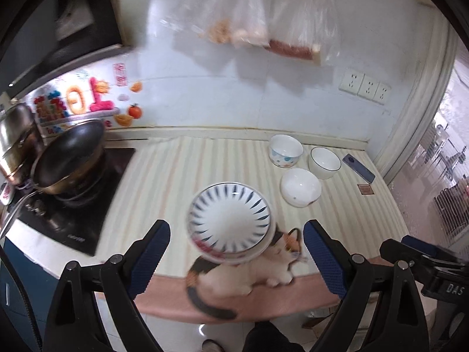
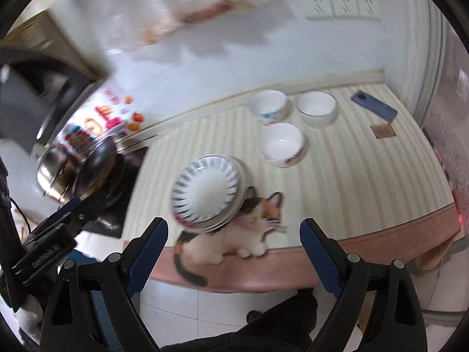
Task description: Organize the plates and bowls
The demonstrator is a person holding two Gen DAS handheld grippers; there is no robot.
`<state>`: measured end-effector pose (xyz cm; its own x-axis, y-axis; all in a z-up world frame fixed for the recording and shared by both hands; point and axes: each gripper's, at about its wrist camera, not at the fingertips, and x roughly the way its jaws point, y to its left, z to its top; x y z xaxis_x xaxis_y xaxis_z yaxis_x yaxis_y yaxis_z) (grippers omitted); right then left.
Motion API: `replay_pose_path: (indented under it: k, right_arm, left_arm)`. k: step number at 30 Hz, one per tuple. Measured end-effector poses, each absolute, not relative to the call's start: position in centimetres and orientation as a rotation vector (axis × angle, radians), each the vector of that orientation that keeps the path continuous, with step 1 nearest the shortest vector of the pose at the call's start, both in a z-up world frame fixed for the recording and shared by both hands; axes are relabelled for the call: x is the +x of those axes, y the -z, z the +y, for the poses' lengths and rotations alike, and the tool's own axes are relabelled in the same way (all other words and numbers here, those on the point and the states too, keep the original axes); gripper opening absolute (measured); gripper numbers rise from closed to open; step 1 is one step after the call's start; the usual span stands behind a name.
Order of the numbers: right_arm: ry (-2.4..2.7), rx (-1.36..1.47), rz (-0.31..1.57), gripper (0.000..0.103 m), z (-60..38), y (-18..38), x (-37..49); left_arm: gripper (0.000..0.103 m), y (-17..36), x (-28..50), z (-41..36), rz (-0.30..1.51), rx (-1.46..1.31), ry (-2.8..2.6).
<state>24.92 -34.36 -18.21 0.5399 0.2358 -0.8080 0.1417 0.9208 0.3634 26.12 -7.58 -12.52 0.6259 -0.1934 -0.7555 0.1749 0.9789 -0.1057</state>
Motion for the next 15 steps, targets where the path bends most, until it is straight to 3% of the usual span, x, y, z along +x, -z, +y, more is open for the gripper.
replay_pose_path:
  k: [3,7,9,15]
  right_arm:
    - [-0.063,0.444,1.056,0.093,-38.4,21.0,29.2]
    - [-0.087,0.467,1.124,0.093,-42.9,24.8,34.9]
    - [-0.1,0.473,1.158,0.093,-44.7,26.8,37.8]
    - [-0.131,0.476,1.252,0.093,-48.0,33.2,45.9]
  left_arm:
    - [0.09,14.1,29.6,-10.5,0.908,-0.019,0.23]
    - [0.066,17.3,35.0,-15.2,0.986,-0.021,0.249]
    - [0.059,19.1,37.6,-17.0,1.032,-0.024,0.242]
    - [0.055,25.5,44.3,-20.6,1.18,-0.056,0.223]
